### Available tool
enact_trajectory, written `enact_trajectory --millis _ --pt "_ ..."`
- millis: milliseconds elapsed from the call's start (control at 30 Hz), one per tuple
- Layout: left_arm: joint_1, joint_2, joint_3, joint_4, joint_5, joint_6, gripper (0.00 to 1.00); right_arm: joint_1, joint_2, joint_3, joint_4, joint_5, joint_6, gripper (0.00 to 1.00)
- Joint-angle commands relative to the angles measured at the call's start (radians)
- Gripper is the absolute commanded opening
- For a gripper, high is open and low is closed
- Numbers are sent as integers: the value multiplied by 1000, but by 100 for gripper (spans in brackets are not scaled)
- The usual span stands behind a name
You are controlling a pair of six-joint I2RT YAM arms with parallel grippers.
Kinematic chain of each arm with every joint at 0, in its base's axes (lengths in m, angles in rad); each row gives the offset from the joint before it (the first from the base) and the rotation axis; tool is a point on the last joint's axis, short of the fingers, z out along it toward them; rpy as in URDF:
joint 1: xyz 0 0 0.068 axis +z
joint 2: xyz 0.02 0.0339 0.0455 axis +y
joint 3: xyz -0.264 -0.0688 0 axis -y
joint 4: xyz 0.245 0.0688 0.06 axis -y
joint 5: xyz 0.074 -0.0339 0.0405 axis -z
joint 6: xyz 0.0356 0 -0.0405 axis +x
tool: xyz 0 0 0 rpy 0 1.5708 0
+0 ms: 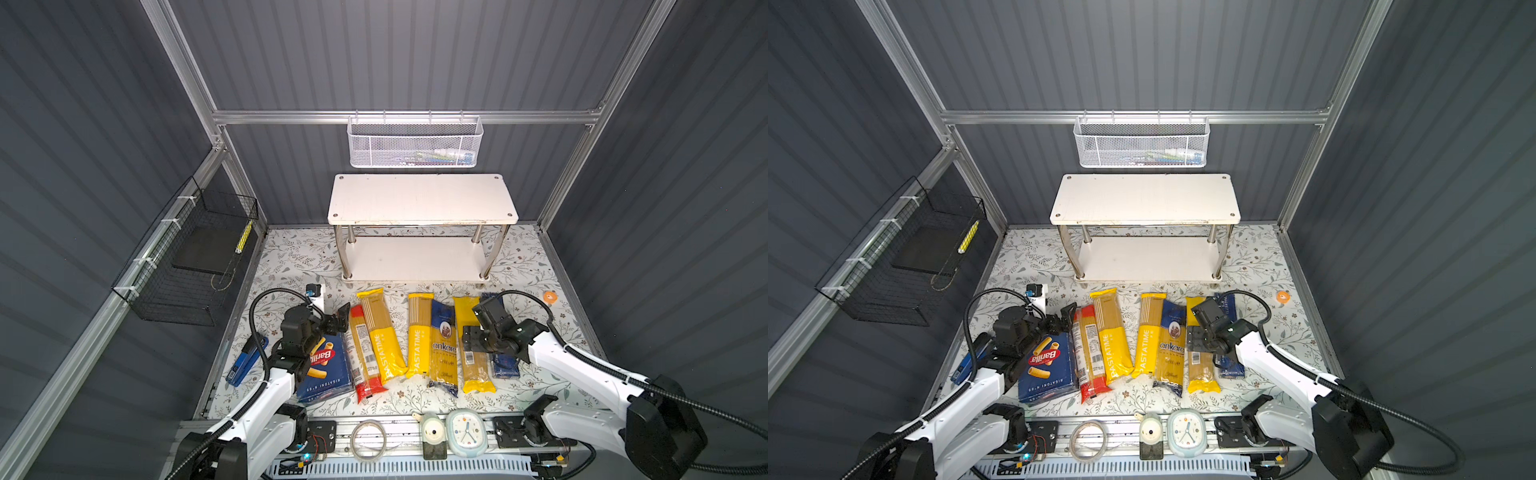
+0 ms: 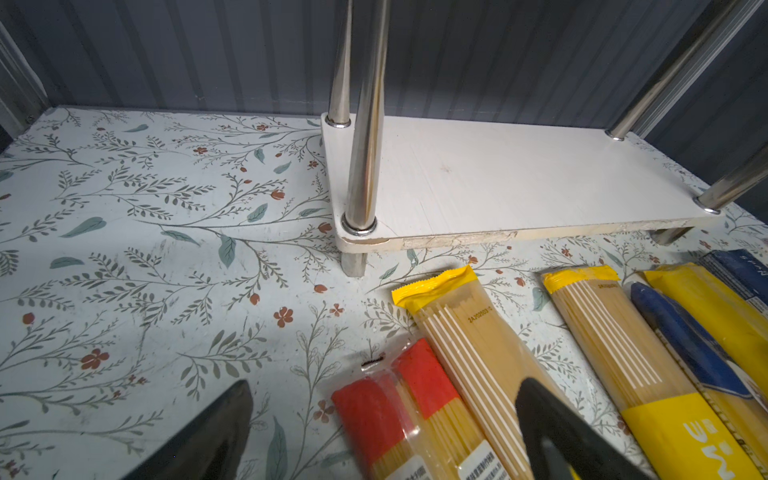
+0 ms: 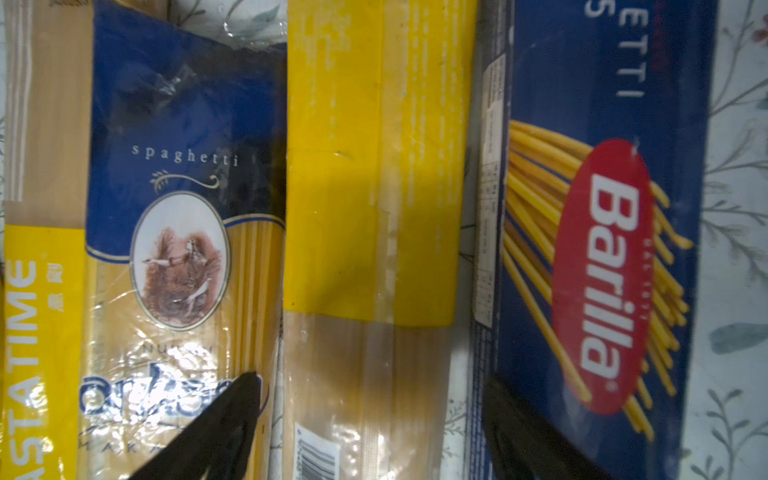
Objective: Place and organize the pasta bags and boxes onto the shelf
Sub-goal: 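Lower the right gripper over the yellow spaghetti bag while the left arm lowers, then close the right gripper on the yellow spaghetti bag's yellow end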
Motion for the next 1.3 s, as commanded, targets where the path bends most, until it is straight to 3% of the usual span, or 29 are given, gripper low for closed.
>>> enact_trajectory --millis 0,1267 --pt "-4 7 26 6 -22 -4 100 8 12 -16 -2 4 20 85" --pt "-4 40 46 1 9 7 100 58 204 -27 65 48 86 84"
